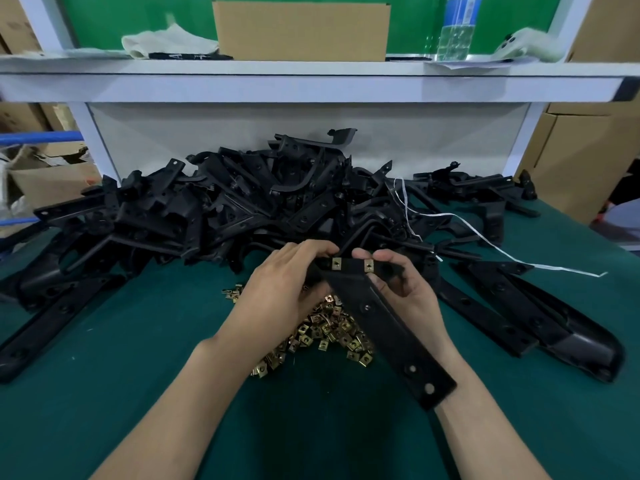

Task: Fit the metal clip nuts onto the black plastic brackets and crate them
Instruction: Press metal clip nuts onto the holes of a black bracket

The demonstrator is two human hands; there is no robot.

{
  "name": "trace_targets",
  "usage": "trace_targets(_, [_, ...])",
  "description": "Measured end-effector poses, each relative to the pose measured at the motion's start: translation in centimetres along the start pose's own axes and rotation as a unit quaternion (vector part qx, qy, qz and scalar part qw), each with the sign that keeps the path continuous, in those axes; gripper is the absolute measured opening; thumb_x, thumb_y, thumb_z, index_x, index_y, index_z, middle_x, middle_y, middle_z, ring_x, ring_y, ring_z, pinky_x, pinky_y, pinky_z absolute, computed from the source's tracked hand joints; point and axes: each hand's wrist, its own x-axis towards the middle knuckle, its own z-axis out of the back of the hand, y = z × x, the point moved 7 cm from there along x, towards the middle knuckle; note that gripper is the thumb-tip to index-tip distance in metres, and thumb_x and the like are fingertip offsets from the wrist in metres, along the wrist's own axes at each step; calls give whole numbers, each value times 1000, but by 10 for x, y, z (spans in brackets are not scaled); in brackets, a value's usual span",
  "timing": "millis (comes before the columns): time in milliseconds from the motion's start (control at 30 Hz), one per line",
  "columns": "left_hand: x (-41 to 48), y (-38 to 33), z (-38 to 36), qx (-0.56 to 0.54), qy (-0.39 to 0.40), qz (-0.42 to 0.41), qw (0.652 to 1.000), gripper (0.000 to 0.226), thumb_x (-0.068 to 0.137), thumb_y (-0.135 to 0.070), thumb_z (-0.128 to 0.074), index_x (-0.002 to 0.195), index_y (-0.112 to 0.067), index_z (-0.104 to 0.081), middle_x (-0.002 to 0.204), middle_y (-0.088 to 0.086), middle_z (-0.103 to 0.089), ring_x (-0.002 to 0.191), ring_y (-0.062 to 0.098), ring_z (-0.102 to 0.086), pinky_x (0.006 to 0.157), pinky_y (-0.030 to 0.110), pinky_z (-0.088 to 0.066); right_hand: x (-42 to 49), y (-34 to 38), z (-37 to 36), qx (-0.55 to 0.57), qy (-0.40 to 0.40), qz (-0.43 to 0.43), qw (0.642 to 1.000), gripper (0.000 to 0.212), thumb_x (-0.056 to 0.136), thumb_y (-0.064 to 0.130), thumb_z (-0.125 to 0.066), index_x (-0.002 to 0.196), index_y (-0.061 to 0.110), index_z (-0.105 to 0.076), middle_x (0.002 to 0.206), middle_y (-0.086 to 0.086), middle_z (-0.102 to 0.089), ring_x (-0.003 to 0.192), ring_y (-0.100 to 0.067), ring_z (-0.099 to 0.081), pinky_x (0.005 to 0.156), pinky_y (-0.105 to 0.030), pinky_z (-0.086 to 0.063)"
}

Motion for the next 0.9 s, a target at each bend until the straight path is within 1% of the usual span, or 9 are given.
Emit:
trace_targets(100, [0,4,-2,-21,1,13,1000,42,90,-15,-69,128,-28,-56,120,-11,-60,110,13,-59,92,42,-51,1,-2,0,-4,0,-7,1000,34,79,11,-65,112,10,-58,117,1,-74,97,-11,-72,72,-22,-57])
trace_targets(233, [0,2,-2,-40,0,-3,999,39,91,-14,-65,125,-30,-55,120,-19,-59,108,8,-59,87,42,-52,0,1,1,-70,0,9,998,35,79,18,-67,113,14,-60,120,2,-73,109,-15,-69,88,-30,-56])
trace_targets(367, [-1,-1,2,-44,-6,-37,998,35,88,-19,-53,123,-26,-57,117,-19,-59,106,9,-60,83,38,-53,-3,2,-4,-53,4,3,999,37,79,15,-66,115,12,-60,113,2,-75,97,-11,-72,74,-21,-56])
trace_targets(433, [-1,-1,3,-40,-6,-45,998,37,87,-25,-47,122,-25,-58,115,-19,-58,102,4,-58,79,26,-51,-3,4,-3,-90,2,7,996,35,78,20,-66,113,17,-61,108,5,-76,89,-14,-70,74,-26,-55])
trace_targets(500, [-1,-2,3,-36,-8,-48,998,40,86,-29,-43,122,-24,-60,113,-19,-56,95,-1,-56,73,15,-43,-2,7,-2,-126,4,14,992,33,77,24,-65,110,20,-61,104,10,-77,85,-9,-69,74,-25,-53])
trace_targets(567, [-1,-3,3,-37,-8,-49,998,35,87,-22,-50,120,-22,-61,111,-18,-58,95,4,-58,71,18,-45,-1,6,-1,-123,6,19,992,32,78,23,-65,109,18,-60,101,11,-77,86,-3,-70,70,-18,-53])
trace_targets(667, [-2,-3,2,-39,-6,-46,998,34,85,-14,-54,118,-21,-61,108,-17,-58,90,5,-57,68,18,-42,-1,4,1,-109,5,17,994,31,79,21,-65,109,14,-60,104,10,-77,91,-4,-71,70,-16,-53])
trace_targets(800, [-1,-2,2,-31,2,-48,998,36,83,-17,-49,117,-26,-56,114,-20,-51,85,-7,-49,67,8,-36,-2,2,0,-126,14,16,992,30,80,23,-65,109,17,-59,108,12,-76,91,-2,-71,72,-16,-53])
trace_targets(900, [-1,1,2,-34,1,-51,998,31,86,-26,-48,117,-31,-54,110,-23,-54,89,-4,-53,68,9,-39,-1,1,0,-111,10,9,994,30,80,20,-65,109,16,-60,106,10,-76,85,-3,-71,68,-16,-54])
